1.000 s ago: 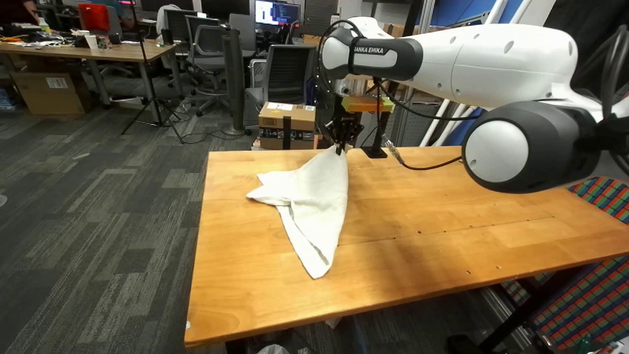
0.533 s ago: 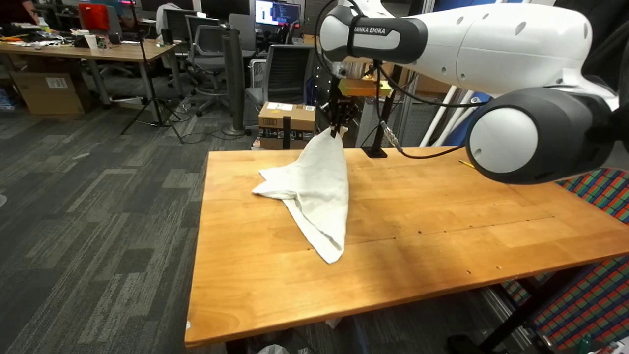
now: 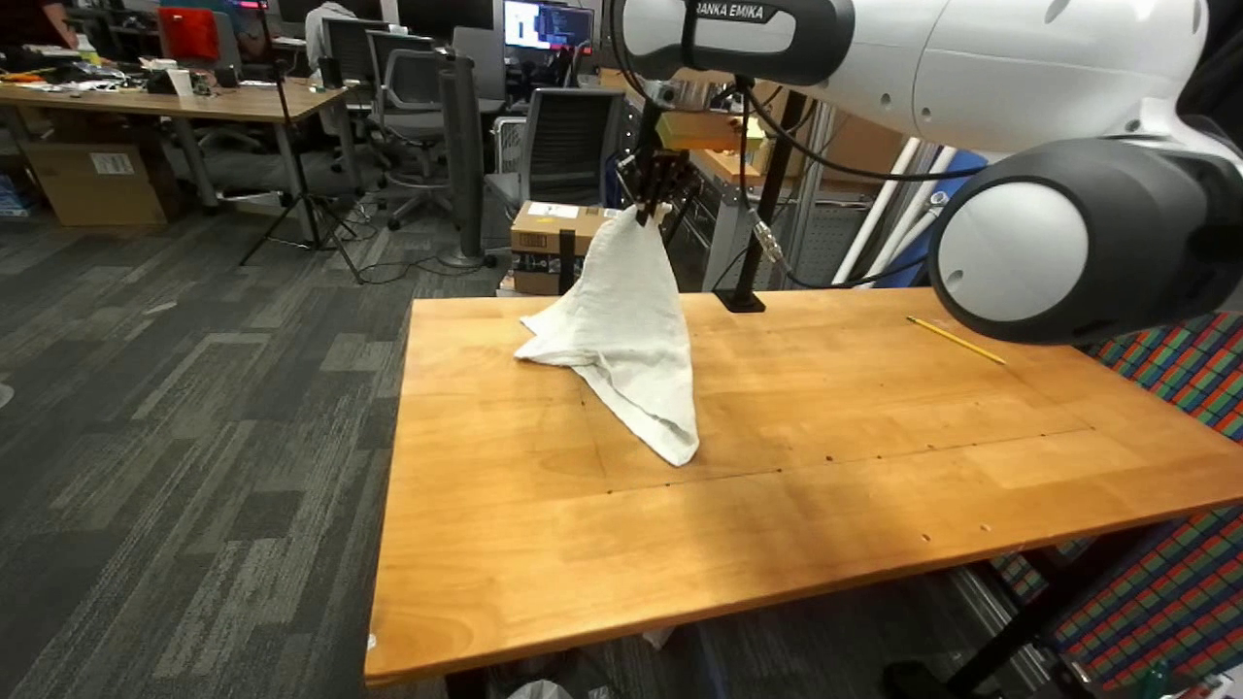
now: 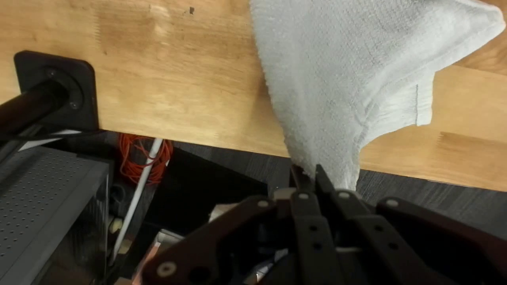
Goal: Fold the cloth on the table
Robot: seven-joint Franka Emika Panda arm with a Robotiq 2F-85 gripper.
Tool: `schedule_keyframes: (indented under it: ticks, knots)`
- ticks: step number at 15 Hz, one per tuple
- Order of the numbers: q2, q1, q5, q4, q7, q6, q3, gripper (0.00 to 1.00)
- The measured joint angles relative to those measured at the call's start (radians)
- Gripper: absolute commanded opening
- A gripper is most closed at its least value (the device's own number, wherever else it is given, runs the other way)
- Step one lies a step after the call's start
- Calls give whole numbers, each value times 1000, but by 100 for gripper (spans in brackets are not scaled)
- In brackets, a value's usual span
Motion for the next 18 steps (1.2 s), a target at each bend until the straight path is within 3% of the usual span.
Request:
schedule_keyframes:
  ticks: [12, 14, 18]
  knots:
    - [1, 5, 0, -3, 8, 141, -1, 2]
    - [1, 5, 4, -7, 8, 102, 2, 2]
    - [-3, 4, 22, -18, 8, -97, 21, 2]
